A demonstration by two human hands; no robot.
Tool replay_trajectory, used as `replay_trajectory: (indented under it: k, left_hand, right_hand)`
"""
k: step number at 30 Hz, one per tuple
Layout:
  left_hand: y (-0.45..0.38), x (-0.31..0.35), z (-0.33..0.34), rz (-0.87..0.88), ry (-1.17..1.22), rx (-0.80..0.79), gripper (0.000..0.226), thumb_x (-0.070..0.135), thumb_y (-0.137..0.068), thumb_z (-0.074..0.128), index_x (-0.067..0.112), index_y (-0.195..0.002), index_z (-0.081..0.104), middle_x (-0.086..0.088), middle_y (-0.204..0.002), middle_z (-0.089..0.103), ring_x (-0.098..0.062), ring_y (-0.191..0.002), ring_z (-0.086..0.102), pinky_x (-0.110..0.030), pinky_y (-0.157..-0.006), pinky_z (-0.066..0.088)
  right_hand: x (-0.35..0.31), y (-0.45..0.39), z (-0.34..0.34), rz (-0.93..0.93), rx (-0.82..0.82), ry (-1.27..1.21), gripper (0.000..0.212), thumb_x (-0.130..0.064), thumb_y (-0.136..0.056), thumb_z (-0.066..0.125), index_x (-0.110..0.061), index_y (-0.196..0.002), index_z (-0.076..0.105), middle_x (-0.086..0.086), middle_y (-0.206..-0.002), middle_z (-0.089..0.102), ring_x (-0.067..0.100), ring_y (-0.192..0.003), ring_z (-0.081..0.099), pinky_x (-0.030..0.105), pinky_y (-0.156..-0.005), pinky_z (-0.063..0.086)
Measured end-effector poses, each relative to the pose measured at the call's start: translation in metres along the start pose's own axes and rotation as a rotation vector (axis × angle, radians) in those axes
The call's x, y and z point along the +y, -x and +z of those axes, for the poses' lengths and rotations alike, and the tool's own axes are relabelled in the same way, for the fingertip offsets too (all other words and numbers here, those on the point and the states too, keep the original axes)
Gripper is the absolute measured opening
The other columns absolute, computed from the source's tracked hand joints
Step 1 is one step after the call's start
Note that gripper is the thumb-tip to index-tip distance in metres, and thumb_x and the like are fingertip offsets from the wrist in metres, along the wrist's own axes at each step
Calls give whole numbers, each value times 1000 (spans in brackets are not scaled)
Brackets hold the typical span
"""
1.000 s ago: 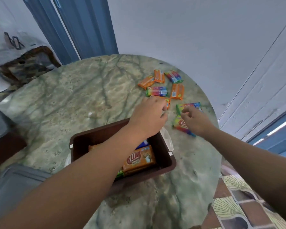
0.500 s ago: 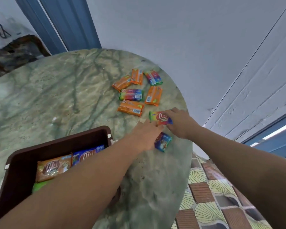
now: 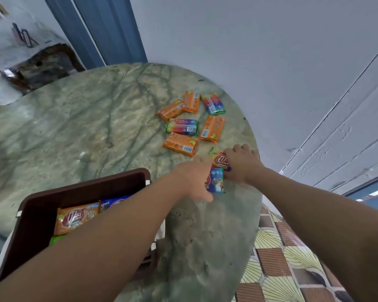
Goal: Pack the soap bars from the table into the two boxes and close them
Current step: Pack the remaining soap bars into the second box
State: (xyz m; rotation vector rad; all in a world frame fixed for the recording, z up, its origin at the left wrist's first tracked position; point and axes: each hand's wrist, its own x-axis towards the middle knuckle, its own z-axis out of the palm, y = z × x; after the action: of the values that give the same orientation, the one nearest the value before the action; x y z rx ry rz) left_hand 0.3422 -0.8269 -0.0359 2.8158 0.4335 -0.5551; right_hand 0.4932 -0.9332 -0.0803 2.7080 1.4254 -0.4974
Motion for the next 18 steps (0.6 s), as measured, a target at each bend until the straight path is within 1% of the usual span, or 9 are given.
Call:
replay_trajectory:
  k: [1,3,5,6,8,11,15,17,18]
  left_hand:
    - [3,-1,-6,8,1,34,84,50,-71,79,19,-133,31,-4,-113,55,-23,-91,58,-36,-73,50]
    - [11,-5,-20,6,-19,114,84,51,-73,76,18,-135,30,1,-104,54,-21,-87,55,-34,-70,44]
    - [21,-11,-31,-14,-11,204,84,53,-74,74,18,-137,31,0,-109,54,-22,-92,56,-34,-73,44]
    - [27,-14,-36,-21,2,251,82,55,-74,73,18,-135,34,-1,-113,56,-24,-96,58,-35,-74,45]
    - [41,-24,-43,-52,13,352,75,58,-75,70,18,-130,38,-2,-115,59,-25,-98,61,-36,-75,47]
    - [67,-44,-49,-122,13,479,71,63,-76,68,24,-129,41,-2,-111,61,-27,-97,63,-38,-77,48]
    - [110,-76,-47,-185,32,593,59,62,-74,67,28,-116,43,0,-105,63,-27,-94,63,-37,-71,47]
    - [133,-92,-44,-215,40,618,55,63,-73,67,31,-109,40,1,-102,64,-26,-92,63,-36,-68,43]
    - [146,-100,-42,-230,48,627,55,64,-73,67,32,-108,38,2,-102,63,-26,-91,62,-35,-68,41]
  right_hand:
    - [-2,1,0,23,14,-63,73,-57,-83,73,-17,-136,45,9,-132,47,31,-125,45,46,-102,41]
    - [-8,4,1,62,42,-192,80,-55,-76,82,-14,-132,42,10,-127,45,31,-118,52,44,-92,49]
    - [-16,7,-1,79,65,-236,83,-54,-73,84,-14,-129,39,9,-124,47,31,-110,58,43,-85,53]
    - [-21,8,-2,83,79,-251,83,-56,-71,85,-15,-127,38,9,-123,49,31,-108,60,43,-83,54]
    - [-35,12,-7,85,114,-299,82,-59,-70,80,-17,-126,36,8,-121,54,31,-107,60,44,-84,54]
    - [-64,19,-18,88,146,-385,79,-63,-74,69,-21,-133,37,3,-122,56,28,-105,61,40,-82,50]
    - [-111,31,-37,67,222,-546,65,-73,-76,63,-28,-120,48,-4,-107,65,21,-90,61,37,-76,50]
    - [-136,39,-44,43,279,-560,63,-79,-76,58,-31,-116,48,-6,-101,65,22,-91,63,38,-79,53]
    - [-148,43,-47,32,310,-566,62,-78,-76,56,-31,-116,48,-6,-100,66,24,-92,64,40,-82,54]
